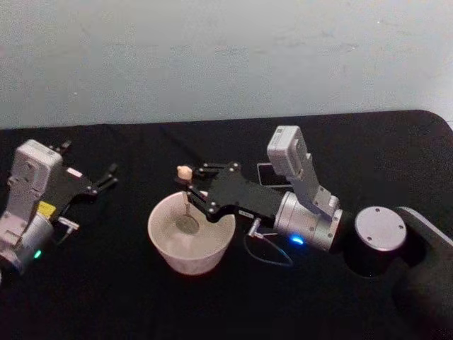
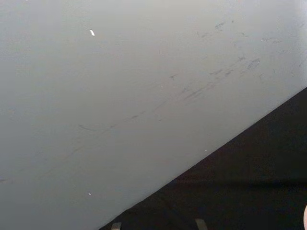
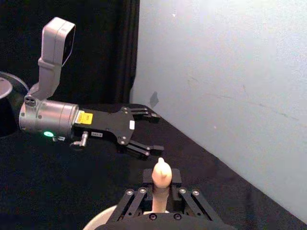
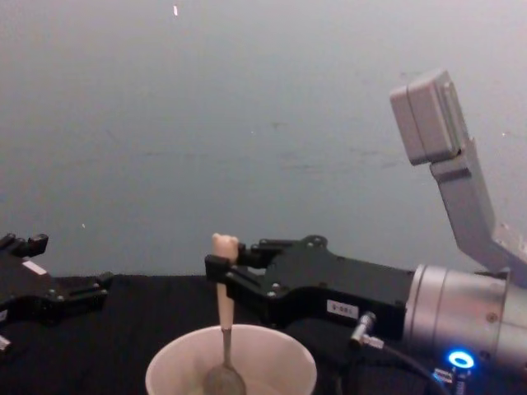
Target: Pick up the stirring spoon with one hand, stir inside the cup, then place it back in its original position.
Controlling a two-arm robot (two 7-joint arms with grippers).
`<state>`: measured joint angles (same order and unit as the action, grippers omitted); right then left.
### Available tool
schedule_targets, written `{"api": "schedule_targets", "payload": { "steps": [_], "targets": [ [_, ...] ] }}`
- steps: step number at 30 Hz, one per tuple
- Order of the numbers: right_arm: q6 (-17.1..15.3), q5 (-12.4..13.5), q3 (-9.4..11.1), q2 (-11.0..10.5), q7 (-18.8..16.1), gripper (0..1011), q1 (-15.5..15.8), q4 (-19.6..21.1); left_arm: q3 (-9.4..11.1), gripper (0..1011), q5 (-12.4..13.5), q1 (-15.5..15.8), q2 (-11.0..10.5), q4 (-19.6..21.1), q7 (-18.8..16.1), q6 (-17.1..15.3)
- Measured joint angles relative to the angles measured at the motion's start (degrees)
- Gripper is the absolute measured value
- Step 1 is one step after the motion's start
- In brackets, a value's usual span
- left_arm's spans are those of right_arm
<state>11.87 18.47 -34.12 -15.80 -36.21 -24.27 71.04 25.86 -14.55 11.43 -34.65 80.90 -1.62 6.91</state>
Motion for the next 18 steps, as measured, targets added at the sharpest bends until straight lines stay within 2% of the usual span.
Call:
{"api": "schedule_targets", "payload": {
  "steps": [9, 18],
  "targets": [
    [0.06, -0.22, 1.01, -1.18, 0.49, 210, 1.18, 1.29, 0.00, 1001, 0.00, 0.00, 0.00, 0.00, 0.00, 0.00],
    [-0.05, -0.15, 1.92, -3.75, 0.48, 210, 3.93, 4.82, 0.00, 1001, 0.00, 0.00, 0.00, 0.00, 0.00, 0.00]
  ]
}}
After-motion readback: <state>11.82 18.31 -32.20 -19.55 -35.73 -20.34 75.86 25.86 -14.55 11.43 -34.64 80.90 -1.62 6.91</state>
